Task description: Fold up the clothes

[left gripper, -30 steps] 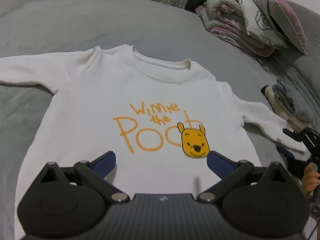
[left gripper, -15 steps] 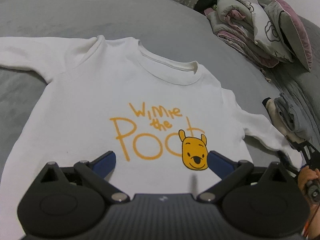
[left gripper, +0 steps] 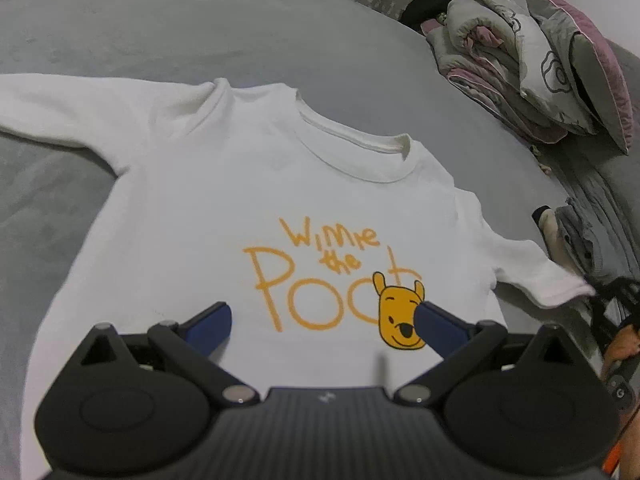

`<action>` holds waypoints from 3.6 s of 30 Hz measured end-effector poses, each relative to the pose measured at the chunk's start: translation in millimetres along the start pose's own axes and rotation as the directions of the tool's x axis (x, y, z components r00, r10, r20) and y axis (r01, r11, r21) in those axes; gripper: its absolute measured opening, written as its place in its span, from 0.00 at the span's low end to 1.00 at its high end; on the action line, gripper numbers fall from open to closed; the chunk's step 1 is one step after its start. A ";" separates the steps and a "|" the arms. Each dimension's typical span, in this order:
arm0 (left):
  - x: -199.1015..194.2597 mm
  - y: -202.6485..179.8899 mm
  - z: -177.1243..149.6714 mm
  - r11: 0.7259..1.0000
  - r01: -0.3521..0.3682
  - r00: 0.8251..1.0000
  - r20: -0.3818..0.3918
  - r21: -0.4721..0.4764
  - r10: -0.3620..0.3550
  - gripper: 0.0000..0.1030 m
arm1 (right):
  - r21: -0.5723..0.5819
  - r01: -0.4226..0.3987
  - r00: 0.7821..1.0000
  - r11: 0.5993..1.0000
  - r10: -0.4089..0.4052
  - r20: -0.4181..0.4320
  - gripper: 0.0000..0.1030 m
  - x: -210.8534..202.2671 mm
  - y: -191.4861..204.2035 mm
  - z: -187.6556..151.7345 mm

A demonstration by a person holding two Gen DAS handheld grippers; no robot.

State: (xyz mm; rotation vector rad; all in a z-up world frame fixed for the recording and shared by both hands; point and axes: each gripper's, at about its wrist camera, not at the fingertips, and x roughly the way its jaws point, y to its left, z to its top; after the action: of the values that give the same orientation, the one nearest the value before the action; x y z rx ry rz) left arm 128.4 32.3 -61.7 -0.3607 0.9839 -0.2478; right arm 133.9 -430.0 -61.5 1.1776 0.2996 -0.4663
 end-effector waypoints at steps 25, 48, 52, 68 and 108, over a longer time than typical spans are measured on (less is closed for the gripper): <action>-23.1 24.0 16.8 0.997 -0.032 0.998 0.051 -0.076 0.035 0.99 | -0.679 -0.148 0.989 0.719 0.088 -0.122 0.09 -19.3 145.2 -194.3; -8.4 26.4 10.1 0.981 -0.192 0.974 0.122 -0.004 0.191 0.99 | -0.639 -0.359 0.896 0.681 0.061 -0.439 0.12 60.9 75.9 -261.5; 0.4 25.6 1.3 0.966 -0.253 0.961 0.129 0.054 0.244 0.99 | -0.589 -0.414 0.852 0.694 0.067 -0.519 0.23 64.1 78.6 -252.5; 5.7 -25.6 -29.0 0.844 -0.385 0.911 0.299 0.373 0.283 0.99 | -0.118 -0.620 0.487 0.776 0.263 -0.833 0.63 65.8 93.7 -170.0; 14.4 -55.9 54.7 0.984 -0.149 0.968 0.217 0.100 0.125 0.07 | -0.416 -0.344 0.829 0.842 0.065 -0.555 0.65 88.8 52.3 -109.3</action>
State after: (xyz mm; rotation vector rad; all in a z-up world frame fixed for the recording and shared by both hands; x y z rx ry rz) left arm 180.0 -13.9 -22.5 -0.2064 0.7783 -0.1366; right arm 238.6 -329.2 -99.3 0.7836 0.7104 0.1523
